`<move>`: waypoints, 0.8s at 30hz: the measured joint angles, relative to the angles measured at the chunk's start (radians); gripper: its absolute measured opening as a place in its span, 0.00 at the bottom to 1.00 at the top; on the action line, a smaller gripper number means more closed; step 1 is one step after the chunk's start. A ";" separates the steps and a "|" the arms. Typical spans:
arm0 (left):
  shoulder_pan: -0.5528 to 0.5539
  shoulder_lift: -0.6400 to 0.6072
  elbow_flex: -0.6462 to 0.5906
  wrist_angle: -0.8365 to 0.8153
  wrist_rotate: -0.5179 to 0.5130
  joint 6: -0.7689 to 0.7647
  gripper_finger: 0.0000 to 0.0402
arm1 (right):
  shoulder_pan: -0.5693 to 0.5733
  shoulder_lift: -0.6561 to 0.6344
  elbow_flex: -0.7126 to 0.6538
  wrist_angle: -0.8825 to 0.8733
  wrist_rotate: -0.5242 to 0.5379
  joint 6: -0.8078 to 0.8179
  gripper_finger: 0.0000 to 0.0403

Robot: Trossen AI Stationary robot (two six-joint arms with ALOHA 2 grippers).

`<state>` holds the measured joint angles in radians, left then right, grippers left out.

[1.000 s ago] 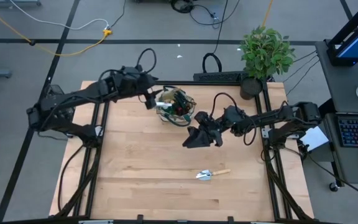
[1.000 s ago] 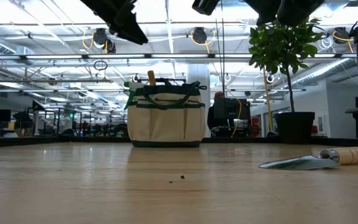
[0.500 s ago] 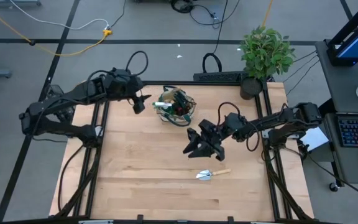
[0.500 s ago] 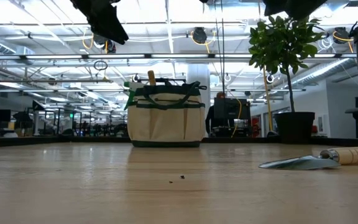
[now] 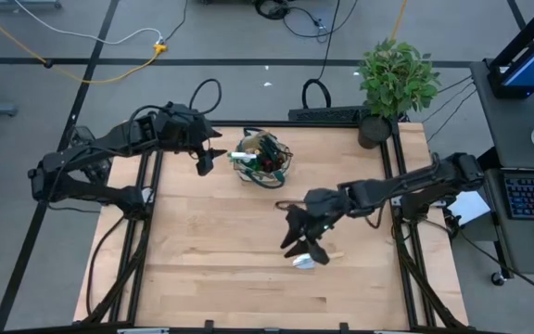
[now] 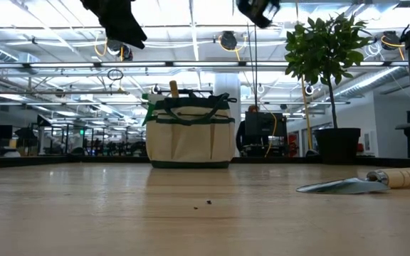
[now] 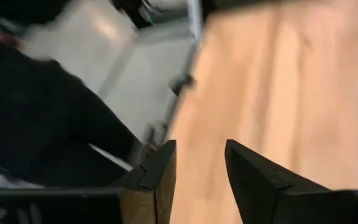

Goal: Pick & Place Garden tools in Gardening bag
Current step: Put the brown trowel into the gardening bag

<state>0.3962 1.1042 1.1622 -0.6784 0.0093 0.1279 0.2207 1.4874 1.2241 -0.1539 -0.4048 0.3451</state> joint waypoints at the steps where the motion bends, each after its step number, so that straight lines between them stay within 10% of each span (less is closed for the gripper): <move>1: -0.001 0.000 0.000 -0.002 0.001 0.000 0.64 | 0.009 0.001 0.010 -0.054 0.023 -0.008 0.32; 24: -0.005 0.000 0.000 -0.011 0.017 0.000 0.64 | 0.174 0.001 0.021 -0.613 0.202 0.056 0.32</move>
<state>0.3912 1.1042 1.1622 -0.6893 0.0266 0.1284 0.3952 1.4879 1.2453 -0.7668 -0.2030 0.4011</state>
